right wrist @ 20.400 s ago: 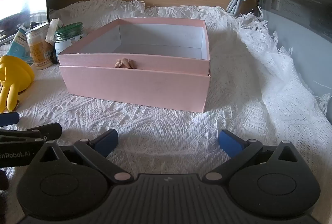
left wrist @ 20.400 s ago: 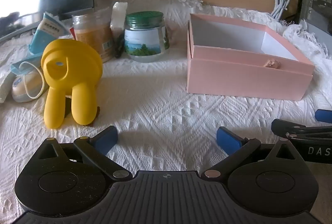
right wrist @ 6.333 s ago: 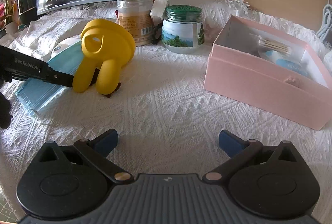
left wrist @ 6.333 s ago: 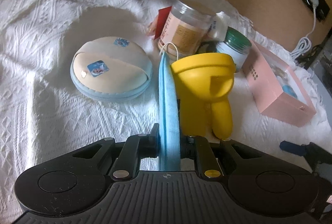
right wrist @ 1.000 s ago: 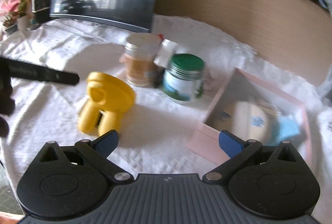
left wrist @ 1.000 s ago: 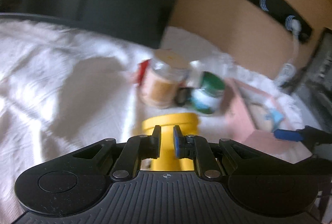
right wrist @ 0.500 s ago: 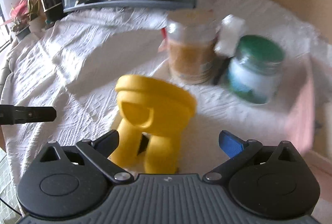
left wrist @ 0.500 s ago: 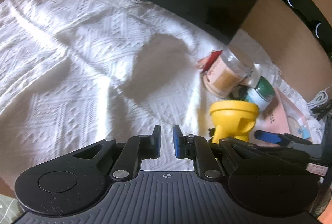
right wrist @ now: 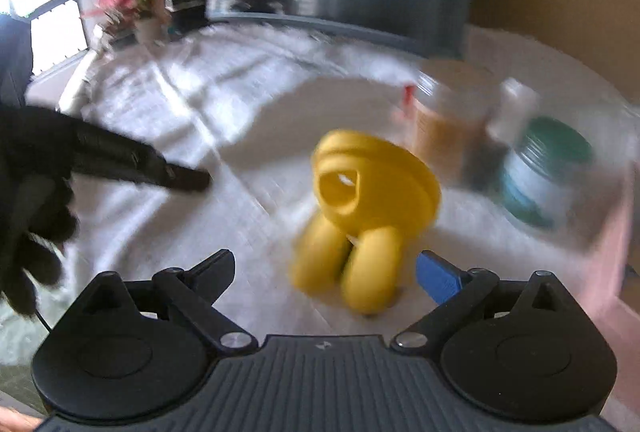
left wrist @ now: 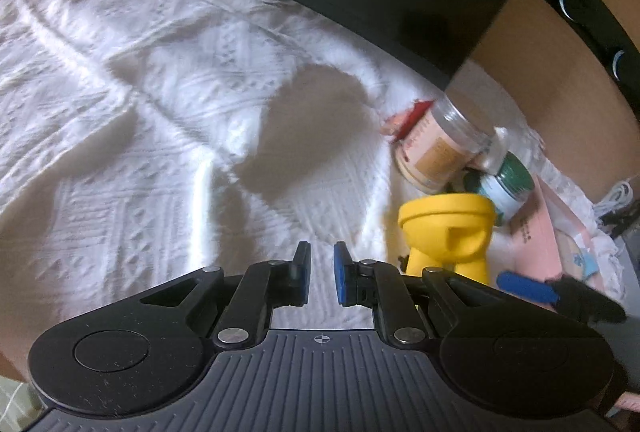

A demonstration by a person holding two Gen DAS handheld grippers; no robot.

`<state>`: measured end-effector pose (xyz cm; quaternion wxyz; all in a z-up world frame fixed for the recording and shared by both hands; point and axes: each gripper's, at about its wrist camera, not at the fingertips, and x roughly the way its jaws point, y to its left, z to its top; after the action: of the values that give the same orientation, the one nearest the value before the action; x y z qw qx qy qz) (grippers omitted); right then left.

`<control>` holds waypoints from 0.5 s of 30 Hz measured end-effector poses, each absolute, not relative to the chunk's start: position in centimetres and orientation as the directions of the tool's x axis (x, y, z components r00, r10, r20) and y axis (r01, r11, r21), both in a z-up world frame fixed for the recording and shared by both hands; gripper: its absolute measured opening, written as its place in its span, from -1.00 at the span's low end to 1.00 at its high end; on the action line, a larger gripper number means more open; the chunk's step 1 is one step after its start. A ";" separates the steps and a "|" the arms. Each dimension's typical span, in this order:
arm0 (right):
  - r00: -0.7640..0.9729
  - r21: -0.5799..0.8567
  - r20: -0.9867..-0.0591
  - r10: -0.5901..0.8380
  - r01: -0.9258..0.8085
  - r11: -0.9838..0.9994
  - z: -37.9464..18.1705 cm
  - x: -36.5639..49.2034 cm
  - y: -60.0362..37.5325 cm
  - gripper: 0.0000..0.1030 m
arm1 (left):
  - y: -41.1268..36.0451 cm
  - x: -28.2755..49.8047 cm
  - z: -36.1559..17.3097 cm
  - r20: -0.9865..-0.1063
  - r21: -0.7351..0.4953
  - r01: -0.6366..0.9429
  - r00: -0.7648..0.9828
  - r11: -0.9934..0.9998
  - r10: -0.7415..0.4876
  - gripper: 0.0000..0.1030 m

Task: Organize soft objects
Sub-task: 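Grasp the yellow silicone toy by its stem with the left tool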

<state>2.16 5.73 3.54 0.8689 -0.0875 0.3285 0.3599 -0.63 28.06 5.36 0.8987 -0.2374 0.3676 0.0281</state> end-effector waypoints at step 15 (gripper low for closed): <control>0.653 0.032 -0.698 0.293 -0.380 0.924 -0.7 1.3 -3.8 0.95 | 17.7 5.1 4.9 -0.727 -0.211 0.053 0.660 0.976 -0.193 -0.38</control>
<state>1.34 -3.78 -0.73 0.9073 -0.0586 0.3728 0.1854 5.14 17.67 4.89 0.9069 -0.0860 0.4070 -0.0676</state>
